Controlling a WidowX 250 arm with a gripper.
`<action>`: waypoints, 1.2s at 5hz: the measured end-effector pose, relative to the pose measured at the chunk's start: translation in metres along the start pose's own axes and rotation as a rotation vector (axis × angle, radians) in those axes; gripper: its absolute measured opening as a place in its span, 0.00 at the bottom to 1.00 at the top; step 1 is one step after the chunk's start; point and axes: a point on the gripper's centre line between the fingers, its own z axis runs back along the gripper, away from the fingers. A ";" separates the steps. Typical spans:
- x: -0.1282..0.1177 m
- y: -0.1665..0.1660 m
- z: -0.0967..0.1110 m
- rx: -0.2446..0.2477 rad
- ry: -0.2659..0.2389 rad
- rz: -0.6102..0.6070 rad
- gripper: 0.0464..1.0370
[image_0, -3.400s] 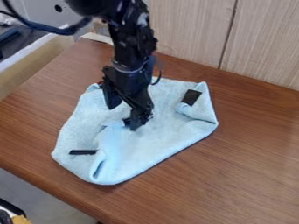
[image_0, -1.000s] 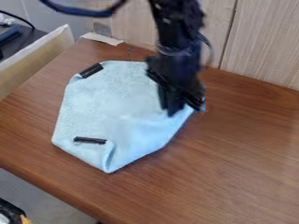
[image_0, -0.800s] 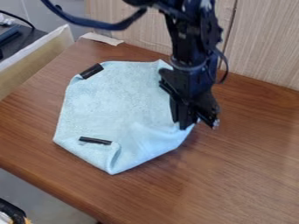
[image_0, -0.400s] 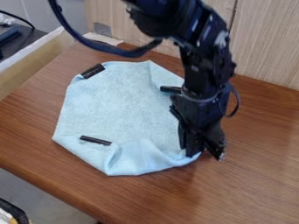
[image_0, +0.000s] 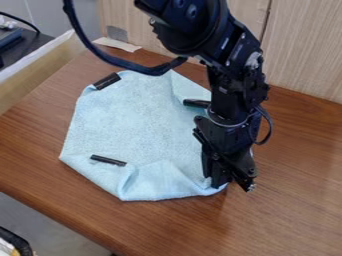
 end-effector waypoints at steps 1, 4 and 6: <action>-0.002 0.006 0.000 0.013 0.008 0.028 0.48; -0.004 0.012 0.043 0.065 -0.052 0.038 0.97; -0.014 0.025 0.068 0.021 -0.101 0.110 0.96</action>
